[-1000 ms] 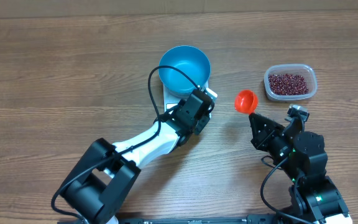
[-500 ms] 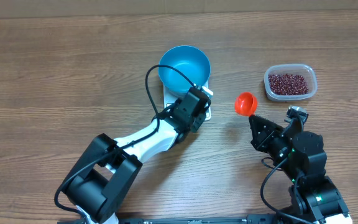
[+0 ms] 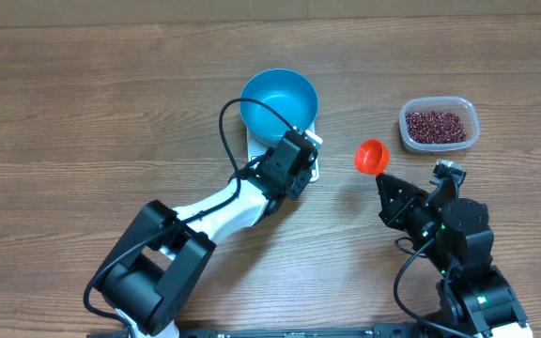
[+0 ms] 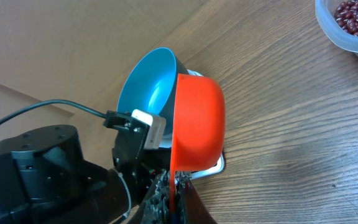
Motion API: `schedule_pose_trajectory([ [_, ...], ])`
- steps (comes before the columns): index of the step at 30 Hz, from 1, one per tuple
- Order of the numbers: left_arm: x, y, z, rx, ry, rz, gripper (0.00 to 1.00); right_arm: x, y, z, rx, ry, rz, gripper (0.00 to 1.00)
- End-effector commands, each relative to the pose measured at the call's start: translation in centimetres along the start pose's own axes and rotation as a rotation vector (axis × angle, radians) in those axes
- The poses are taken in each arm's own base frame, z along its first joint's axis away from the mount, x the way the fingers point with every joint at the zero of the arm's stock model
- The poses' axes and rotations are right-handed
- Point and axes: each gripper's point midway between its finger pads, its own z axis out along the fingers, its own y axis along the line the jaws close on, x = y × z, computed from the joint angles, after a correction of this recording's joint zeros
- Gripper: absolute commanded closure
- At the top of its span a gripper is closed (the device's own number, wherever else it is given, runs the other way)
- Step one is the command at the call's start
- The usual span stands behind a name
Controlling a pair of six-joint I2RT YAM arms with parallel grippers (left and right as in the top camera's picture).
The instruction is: Scoop item into bowl and weigh 150g on scale
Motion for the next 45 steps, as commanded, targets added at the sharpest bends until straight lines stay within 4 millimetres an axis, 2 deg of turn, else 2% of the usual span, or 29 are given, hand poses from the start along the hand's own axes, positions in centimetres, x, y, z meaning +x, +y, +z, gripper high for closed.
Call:
schedule_pose_trajectory([
  [1, 0.0, -0.1, 0.8, 0.005, 0.006, -0.008, 0.96, -1.6, 1.2, -0.6, -0.022, -0.046, -0.013, 0.96],
  [10, 0.0, 0.5, 1.0, -0.004, 0.008, -0.019, 0.96, -1.6, 1.1, -0.6, -0.021, -0.046, -0.013, 0.96],
  [23, 1.0, 0.2, 1.9, 0.006, 0.035, -0.015, 0.96, -1.6, 1.1, -0.6, -0.021, -0.046, -0.013, 0.96],
  [30, 2.5, 0.1, 2.8, 0.005, 0.079, -0.010, 0.96, -1.5, 1.1, -0.6, -0.018, -0.043, -0.013, 0.96],
  [38, 4.7, 0.0, 2.5, 0.008, 0.171, 0.005, 0.96, -1.5, 1.0, -0.6, -0.016, -0.041, -0.012, 0.96],
  [45, 5.0, 0.0, 2.4, 0.009, 0.184, 0.007, 0.96, -1.5, 1.0, -0.6, -0.016, -0.041, -0.012, 0.96],
])
